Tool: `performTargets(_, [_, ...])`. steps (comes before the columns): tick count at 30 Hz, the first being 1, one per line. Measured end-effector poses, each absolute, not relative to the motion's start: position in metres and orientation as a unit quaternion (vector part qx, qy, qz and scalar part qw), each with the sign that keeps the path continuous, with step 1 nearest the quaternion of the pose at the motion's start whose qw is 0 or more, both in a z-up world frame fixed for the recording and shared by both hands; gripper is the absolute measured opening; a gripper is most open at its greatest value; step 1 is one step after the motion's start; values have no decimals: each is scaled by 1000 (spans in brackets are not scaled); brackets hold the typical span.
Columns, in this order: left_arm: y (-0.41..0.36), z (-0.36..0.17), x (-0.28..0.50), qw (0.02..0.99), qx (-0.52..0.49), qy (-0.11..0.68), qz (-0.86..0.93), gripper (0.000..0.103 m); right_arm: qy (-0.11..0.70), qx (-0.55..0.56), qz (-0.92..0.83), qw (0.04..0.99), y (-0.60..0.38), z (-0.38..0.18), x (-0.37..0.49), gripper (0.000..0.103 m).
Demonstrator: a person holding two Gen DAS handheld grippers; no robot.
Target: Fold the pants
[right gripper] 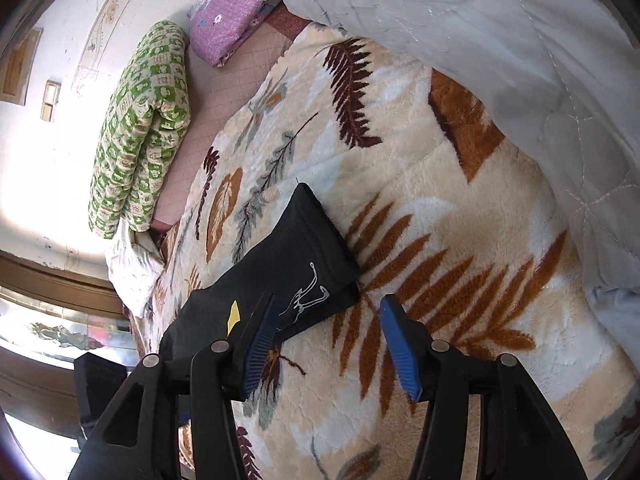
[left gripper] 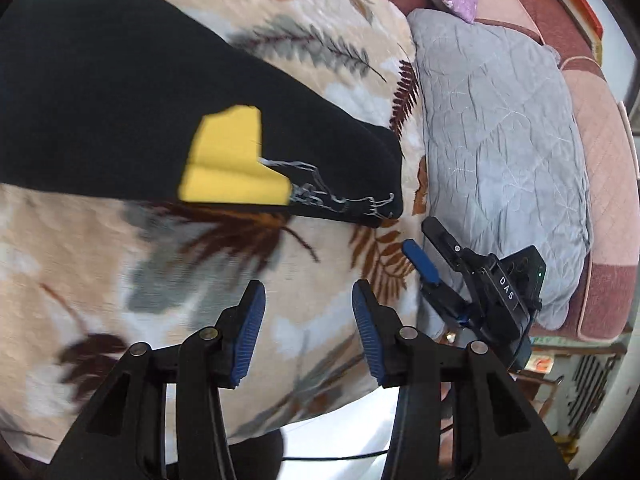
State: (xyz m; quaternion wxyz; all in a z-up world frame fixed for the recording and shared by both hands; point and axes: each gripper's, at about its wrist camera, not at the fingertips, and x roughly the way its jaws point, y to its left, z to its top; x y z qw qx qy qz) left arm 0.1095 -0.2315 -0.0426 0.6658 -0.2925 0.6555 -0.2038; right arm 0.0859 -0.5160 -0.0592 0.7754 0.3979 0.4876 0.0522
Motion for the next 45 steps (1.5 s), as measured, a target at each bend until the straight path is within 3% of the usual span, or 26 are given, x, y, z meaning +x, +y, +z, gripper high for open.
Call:
performTargets(13, [-234, -66, 121, 647, -411, 628, -137, 44, 491, 444, 82, 745, -530, -96, 124, 58])
performTargets(20, [-222, -76, 120, 633, -456, 616, -109, 44, 496, 446, 124, 735, -518, -101, 155, 77])
performTargets(25, [-242, -89, 123, 620, -457, 628, -110, 44, 523, 413, 148, 731, -505, -98, 173, 77])
performTargets(40, [-267, -91, 141, 664, -432, 605, -83, 42, 511, 455, 150, 714, -516, -103, 172, 73])
performTargets(42, [-266, -94, 144, 663, -434, 605, -76, 35, 508, 467, 148, 709, -518, -105, 172, 73])
performTargets(43, [-264, -95, 143, 661, -435, 607, -72, 26, 507, 470, 147, 707, -519, -106, 172, 71])
performTargets(45, [-261, -99, 146, 658, -434, 612, -66, 15, 507, 470, 142, 709, -520, -107, 175, 58])
